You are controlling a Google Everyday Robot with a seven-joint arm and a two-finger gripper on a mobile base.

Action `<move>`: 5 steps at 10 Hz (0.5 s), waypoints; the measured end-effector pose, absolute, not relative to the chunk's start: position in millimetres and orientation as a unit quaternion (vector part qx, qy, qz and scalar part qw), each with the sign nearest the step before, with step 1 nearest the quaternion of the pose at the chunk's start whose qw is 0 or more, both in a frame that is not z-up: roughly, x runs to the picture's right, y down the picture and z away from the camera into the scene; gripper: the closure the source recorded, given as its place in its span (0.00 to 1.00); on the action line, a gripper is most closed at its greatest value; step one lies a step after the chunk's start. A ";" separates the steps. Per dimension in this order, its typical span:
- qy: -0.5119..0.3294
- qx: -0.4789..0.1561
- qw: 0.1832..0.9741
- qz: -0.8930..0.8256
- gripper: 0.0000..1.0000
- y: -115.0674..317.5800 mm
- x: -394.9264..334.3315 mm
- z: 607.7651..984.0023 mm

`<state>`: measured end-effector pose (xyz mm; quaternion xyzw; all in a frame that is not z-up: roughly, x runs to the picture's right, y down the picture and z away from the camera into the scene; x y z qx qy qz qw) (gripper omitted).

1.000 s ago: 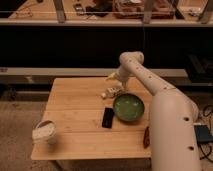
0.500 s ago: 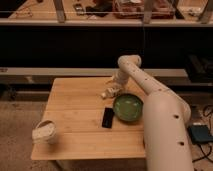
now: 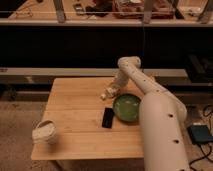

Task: Place the bottle in the ceramic bowl

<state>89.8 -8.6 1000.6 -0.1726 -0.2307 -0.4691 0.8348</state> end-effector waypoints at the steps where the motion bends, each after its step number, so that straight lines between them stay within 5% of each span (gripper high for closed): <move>1: -0.236 -0.177 0.833 -0.468 0.71 -6.1 89.1 998.8; 4: -0.270 -0.185 0.826 -0.459 0.99 -11.1 90.0 971.0; 5: -0.281 -0.182 0.827 -0.452 1.00 -18.4 92.3 958.1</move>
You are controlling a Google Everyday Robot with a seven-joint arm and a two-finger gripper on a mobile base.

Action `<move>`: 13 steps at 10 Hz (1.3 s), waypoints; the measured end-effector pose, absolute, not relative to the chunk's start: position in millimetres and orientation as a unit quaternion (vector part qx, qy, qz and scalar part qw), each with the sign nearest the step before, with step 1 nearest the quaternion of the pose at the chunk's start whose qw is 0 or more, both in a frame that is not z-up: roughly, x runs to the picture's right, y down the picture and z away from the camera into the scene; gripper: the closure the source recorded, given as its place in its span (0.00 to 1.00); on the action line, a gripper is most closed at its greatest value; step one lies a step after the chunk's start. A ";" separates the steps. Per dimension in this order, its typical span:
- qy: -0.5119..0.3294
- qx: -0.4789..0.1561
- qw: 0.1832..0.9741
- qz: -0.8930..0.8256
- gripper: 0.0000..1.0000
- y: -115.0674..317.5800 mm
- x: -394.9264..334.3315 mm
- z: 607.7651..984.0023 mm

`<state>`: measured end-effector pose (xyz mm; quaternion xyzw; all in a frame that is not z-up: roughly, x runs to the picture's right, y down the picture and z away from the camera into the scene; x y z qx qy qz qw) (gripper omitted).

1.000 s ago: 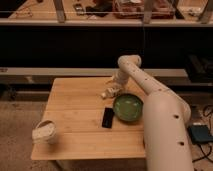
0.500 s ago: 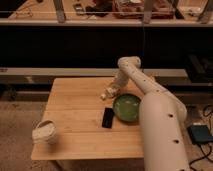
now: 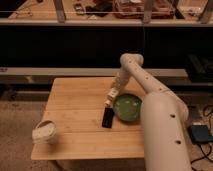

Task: Place the bottle in the ceramic bowl

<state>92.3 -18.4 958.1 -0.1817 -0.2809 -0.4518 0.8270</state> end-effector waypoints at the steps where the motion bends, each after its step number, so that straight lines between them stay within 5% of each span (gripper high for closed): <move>1: -0.298 -0.176 0.828 -0.441 1.00 -28.4 93.8 939.3; 5: -0.344 -0.191 0.824 -0.408 1.00 -39.2 115.3 881.9; 9: -0.321 -0.230 0.809 -0.435 1.00 -1.3 164.7 869.2; 13: -0.320 -0.215 0.769 -0.511 0.66 55.6 159.0 858.2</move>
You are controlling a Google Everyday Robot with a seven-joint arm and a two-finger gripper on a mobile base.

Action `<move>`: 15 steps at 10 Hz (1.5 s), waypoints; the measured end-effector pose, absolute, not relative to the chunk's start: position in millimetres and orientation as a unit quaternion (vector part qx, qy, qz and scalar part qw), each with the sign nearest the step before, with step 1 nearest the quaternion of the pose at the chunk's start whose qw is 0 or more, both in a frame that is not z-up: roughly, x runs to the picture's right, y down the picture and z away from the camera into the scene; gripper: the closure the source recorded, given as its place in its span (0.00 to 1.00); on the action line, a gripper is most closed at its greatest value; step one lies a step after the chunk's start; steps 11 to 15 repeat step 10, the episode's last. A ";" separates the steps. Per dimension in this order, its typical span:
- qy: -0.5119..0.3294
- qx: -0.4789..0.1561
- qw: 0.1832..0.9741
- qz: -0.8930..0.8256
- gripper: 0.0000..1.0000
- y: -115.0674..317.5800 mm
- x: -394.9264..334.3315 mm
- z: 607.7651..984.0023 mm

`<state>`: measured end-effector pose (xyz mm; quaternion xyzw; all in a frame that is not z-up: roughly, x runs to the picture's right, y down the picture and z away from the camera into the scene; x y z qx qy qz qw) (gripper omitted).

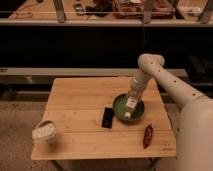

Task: Place the bottle in the ceramic bowl

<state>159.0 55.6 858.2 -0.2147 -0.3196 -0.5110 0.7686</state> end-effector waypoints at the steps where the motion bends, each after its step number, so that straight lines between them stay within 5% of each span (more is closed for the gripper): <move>1: -0.332 -0.207 0.756 -0.524 0.56 68.5 148.9 853.0; 5: -0.350 -0.197 0.740 -0.539 0.23 88.7 130.8 853.0; 15: -0.351 -0.197 0.740 -0.539 0.22 88.4 130.1 853.0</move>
